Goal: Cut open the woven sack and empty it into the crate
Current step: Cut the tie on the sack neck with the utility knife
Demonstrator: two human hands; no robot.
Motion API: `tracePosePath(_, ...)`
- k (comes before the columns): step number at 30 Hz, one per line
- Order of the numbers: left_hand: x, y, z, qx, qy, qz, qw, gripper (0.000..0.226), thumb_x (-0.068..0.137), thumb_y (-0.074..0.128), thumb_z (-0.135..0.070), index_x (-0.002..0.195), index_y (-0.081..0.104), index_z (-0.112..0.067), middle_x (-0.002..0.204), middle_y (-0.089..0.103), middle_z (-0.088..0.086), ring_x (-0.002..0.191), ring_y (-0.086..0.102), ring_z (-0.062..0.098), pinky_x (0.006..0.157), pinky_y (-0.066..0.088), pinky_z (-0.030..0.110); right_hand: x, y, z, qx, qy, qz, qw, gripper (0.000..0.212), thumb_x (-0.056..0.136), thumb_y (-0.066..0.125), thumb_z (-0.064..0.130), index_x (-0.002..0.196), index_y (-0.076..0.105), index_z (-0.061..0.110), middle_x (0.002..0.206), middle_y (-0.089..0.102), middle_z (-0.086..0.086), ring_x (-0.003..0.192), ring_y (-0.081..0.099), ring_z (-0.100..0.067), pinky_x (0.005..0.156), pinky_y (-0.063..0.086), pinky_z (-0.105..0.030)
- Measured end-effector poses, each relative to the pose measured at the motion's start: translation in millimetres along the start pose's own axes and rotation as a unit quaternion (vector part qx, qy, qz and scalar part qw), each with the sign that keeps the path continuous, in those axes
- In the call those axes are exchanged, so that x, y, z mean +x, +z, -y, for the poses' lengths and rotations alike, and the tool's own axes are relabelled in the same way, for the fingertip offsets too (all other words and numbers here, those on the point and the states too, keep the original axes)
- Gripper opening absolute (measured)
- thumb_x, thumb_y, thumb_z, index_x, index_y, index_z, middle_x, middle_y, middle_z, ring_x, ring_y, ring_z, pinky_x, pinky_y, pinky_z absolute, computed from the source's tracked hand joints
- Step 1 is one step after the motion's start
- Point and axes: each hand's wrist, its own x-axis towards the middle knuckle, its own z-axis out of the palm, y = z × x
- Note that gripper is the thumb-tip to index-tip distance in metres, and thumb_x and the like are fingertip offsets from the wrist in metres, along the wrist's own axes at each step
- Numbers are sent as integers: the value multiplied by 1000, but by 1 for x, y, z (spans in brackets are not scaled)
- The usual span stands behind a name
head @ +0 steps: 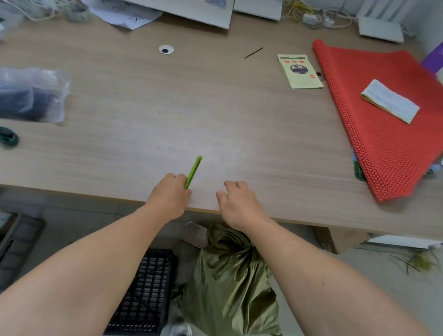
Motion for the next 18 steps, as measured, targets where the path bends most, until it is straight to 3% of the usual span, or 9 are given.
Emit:
tracePosePath(6,-61,13,-24,4,5,-31,1000,24,102,43,-30,89,51,-10,77,50,2,74,51,23,57,33,33,-35,5,-32,-17,-54,-1,998,42,106,30,24,145,37,9,148,35,-13,132,37,-34,105,37,-44)
tracePosePath(11,-120,45,-53,18,-21,-50,998,31,104,37,-36,84,49,-15,73,46,-3,73,48,23,60,32,35,-72,21,-78,-20,-103,8,994,40,106,31,25,141,42,10,143,39,-13,129,42,-34,102,41,-45)
tracePosePath(18,-155,101,-64,46,-18,-54,997,44,103,32,-44,74,50,-16,70,52,0,65,50,21,52,30,35,-100,69,-161,-34,-73,48,996,35,105,32,23,132,50,10,133,44,-15,119,47,-36,98,43,-42)
